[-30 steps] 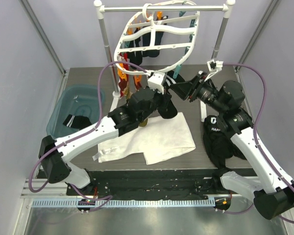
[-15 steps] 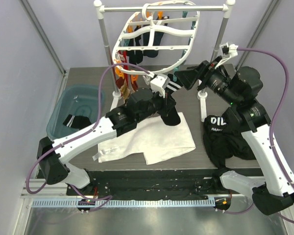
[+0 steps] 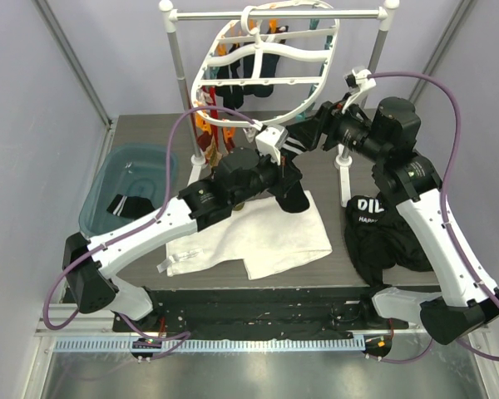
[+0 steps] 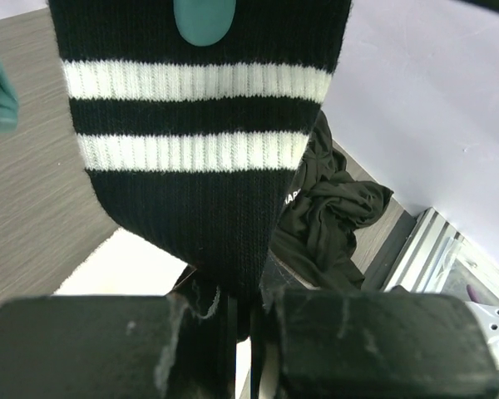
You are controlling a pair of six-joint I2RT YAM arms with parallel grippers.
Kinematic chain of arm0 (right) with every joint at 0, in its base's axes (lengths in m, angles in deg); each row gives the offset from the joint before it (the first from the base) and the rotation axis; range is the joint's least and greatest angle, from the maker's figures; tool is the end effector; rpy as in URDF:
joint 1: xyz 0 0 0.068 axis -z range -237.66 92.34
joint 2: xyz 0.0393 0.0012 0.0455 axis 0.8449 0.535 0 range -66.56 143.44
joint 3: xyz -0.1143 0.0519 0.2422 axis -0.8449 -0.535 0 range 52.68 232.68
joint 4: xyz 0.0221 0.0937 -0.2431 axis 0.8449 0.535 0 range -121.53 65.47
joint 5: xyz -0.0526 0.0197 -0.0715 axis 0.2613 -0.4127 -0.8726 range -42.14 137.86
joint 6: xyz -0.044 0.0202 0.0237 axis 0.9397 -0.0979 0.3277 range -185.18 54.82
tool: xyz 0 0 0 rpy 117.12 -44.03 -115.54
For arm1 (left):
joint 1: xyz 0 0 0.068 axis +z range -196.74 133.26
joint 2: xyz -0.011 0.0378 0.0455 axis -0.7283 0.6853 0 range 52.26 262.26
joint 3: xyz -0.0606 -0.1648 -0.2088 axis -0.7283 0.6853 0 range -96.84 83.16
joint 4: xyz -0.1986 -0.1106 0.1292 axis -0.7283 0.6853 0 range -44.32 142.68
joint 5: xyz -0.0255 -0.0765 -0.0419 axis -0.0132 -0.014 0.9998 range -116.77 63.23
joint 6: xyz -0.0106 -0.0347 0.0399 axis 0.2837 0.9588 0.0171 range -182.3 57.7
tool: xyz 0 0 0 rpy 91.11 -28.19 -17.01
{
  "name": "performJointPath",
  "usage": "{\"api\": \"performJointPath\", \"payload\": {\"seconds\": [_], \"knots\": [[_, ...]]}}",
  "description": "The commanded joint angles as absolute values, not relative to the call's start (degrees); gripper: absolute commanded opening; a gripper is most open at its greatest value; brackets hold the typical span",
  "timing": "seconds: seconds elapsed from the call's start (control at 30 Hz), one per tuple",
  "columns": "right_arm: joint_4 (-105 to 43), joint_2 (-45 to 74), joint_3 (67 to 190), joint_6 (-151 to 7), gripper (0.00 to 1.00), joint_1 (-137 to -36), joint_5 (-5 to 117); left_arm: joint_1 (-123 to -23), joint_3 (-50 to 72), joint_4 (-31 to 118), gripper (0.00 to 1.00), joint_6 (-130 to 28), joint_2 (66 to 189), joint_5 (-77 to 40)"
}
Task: Remove the socks clipped to the hanger
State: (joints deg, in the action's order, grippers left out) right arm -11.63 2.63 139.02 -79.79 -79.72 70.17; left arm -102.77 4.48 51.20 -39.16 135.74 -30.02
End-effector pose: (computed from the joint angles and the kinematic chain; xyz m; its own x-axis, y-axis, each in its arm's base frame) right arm 0.2261 0.1062 0.4847 -0.2191 0.1630 -0.9620 -0.6651 0.6965 0.2695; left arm 0.1956 -0.2865 0.3955 -0.4052 -0.1008 -0.9086 0.6933 0.6140 -0.3773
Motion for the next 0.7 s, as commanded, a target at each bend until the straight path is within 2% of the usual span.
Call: {"api": "performJointPath", "payload": {"seconds": [0.0,0.3,0.53,0.57,0.6,0.67], "knots": [[-13.77,3.49,141.53,-76.70,0.62,-79.63,72.38,-102.47,1.95,50.34,0.00,-38.83,133.82,-28.88],[-17.55,4.72,140.48,-76.78,0.47,-78.66,74.58,-102.29,1.86,50.43,0.00,-38.83,133.91,-29.23],[-19.40,4.63,139.69,-78.19,0.52,-77.79,74.84,-102.29,2.30,50.95,0.00,-38.92,134.00,-29.58],[-19.48,4.63,139.60,-78.10,0.50,-77.70,74.93,-102.20,2.21,50.87,0.00,-38.92,134.00,-29.58],[-19.57,4.63,139.51,-78.28,0.40,-77.70,75.02,-102.20,2.21,50.78,0.00,-38.83,134.09,-29.67],[-19.75,4.72,139.51,-78.80,0.29,-77.34,74.67,-102.20,2.21,50.87,0.00,-38.83,134.09,-29.76]]}}
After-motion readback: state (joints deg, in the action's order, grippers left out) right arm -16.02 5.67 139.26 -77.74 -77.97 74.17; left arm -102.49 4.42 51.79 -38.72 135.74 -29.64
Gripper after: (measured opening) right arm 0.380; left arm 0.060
